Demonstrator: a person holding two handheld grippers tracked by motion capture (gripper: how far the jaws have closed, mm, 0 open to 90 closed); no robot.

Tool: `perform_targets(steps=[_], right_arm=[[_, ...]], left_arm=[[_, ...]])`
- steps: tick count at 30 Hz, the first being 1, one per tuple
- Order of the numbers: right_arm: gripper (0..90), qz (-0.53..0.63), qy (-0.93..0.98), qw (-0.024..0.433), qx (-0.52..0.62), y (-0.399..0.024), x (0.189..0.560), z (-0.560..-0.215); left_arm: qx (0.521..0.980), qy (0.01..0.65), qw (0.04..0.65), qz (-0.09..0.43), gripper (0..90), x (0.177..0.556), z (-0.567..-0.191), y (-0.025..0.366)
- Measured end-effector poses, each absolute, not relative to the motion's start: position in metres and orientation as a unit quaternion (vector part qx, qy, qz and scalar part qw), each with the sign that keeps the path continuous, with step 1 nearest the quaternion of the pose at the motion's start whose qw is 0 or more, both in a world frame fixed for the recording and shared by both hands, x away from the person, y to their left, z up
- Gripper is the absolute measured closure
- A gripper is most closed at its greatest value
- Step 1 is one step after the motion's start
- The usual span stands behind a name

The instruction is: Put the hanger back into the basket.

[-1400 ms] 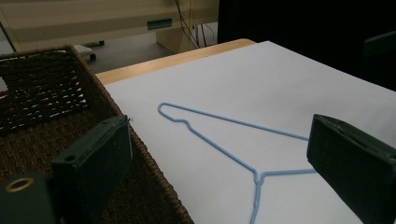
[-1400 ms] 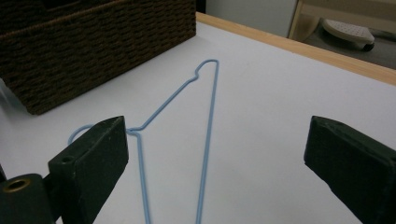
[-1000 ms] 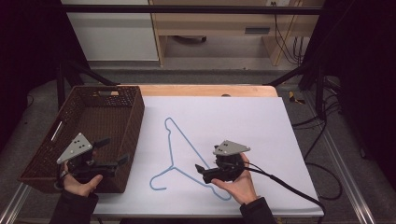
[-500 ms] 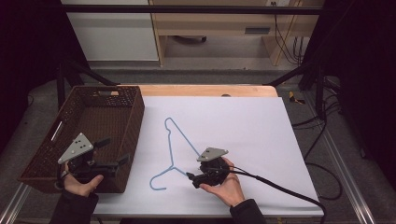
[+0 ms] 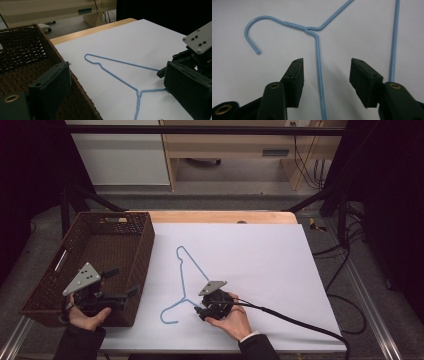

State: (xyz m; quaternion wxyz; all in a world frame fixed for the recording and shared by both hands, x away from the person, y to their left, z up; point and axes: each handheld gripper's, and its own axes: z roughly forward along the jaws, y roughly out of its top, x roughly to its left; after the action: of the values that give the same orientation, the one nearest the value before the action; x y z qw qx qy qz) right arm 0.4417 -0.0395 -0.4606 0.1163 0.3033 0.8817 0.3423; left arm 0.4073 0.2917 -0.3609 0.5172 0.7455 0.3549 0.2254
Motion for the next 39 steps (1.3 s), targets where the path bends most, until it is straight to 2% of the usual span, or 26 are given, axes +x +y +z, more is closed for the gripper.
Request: perform_targets(steps=[6, 12, 15, 22, 39], right_arm=[[59.0, 0.326, 0.892, 0.101, 0.297, -0.0370, 0.4428, -0.4671], [67.9, 0.318, 0.897, 0.096, 0.293, -0.0358, 0.4422, -0.4691], [76.2, 0.315, 0.901, 0.096, 0.283, -0.0349, 0.4403, -0.4688], [86.5, 0.311, 0.900, 0.091, 0.291, -0.0345, 0.4402, -0.4683], [87.6, 0.325, 0.886, 0.072, 0.323, -0.0364, 0.4417, -0.4643]], left_arm=[[0.745, 0.355, 0.517, 0.225, 6.9, 0.4072, -0.3610, 0.2919], [0.746, 0.354, 0.518, 0.225, 7.0, 0.4071, -0.3611, 0.2917], [0.746, 0.354, 0.518, 0.225, 7.1, 0.4070, -0.3612, 0.2911], [0.747, 0.354, 0.517, 0.224, 7.3, 0.4069, -0.3615, 0.2898], [0.753, 0.344, 0.516, 0.221, 7.8, 0.4047, -0.3617, 0.2827]])
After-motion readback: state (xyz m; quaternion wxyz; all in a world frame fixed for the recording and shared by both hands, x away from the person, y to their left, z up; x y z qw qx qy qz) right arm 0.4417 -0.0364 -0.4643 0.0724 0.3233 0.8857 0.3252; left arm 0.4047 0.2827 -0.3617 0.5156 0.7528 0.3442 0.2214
